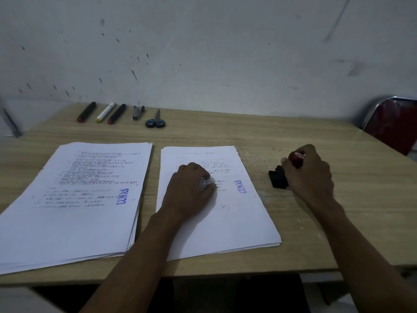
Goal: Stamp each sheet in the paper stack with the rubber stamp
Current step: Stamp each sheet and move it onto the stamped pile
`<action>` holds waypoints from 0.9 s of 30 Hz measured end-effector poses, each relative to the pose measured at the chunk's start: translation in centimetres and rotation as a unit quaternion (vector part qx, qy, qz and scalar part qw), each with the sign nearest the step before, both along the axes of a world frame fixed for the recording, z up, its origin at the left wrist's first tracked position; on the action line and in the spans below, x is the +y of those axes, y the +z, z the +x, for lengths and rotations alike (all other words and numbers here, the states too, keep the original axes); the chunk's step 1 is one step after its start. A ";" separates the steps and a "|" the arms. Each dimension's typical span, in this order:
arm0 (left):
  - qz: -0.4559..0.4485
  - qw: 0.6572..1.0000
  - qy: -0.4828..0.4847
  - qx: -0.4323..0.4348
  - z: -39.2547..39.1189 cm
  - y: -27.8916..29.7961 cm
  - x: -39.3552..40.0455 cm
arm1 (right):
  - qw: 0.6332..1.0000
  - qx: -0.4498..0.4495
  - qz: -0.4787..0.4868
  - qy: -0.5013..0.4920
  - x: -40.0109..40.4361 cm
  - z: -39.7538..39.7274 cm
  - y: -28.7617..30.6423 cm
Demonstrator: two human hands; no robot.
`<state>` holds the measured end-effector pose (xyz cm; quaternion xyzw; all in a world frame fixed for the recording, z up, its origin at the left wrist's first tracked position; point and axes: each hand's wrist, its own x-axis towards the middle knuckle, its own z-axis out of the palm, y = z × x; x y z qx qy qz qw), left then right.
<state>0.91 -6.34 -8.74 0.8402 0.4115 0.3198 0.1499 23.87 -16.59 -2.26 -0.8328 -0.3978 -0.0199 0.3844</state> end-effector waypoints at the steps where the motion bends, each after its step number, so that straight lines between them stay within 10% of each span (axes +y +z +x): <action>1: 0.001 1.000 0.001 0.000 0.0 0.0 0.0 | 1.000 -0.009 -0.006 0.002 0.2 -0.1 0.0; 27: 0.001 1.000 0.003 -0.012 -0.1 -0.2 -0.1 | 0.998 0.020 0.007 0.058 1.4 0.2 -1.3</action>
